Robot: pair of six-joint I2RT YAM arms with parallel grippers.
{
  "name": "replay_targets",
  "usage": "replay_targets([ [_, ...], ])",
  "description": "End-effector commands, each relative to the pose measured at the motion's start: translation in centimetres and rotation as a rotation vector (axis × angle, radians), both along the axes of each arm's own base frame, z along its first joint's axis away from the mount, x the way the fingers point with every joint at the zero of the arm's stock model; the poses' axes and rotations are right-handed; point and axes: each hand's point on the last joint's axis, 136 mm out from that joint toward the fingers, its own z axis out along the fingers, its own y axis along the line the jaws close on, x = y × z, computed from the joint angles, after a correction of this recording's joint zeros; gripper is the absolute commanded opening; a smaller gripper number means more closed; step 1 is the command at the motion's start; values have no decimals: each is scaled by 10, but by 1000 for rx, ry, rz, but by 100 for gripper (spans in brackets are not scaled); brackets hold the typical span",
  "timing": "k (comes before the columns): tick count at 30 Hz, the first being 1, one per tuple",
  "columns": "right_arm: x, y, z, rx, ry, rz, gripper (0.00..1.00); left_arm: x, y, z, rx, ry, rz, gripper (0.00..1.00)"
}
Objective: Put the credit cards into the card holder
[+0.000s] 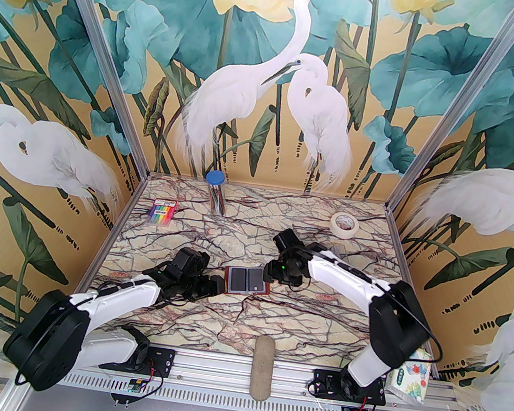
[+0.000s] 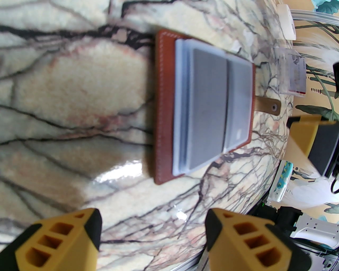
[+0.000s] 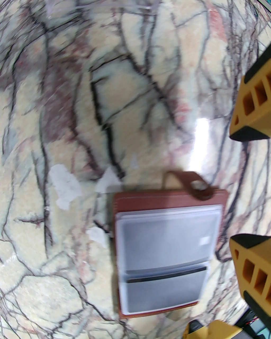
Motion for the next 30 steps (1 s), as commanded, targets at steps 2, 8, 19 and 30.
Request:
replay_targets([
  [2,10,3,-7,-36,4,-1,57,13,-14,6,-83,-23,-1,70],
  [8,15,8,-22,-54,26,2,47,19,-15,-3,-69,-16,10,69],
  [19,17,9,-25,-52,25,-7,28,36,-38,-6,-167,-20,-10,63],
  [30,16,9,-25,-47,23,-6,14,53,-47,-13,-142,-45,-33,60],
])
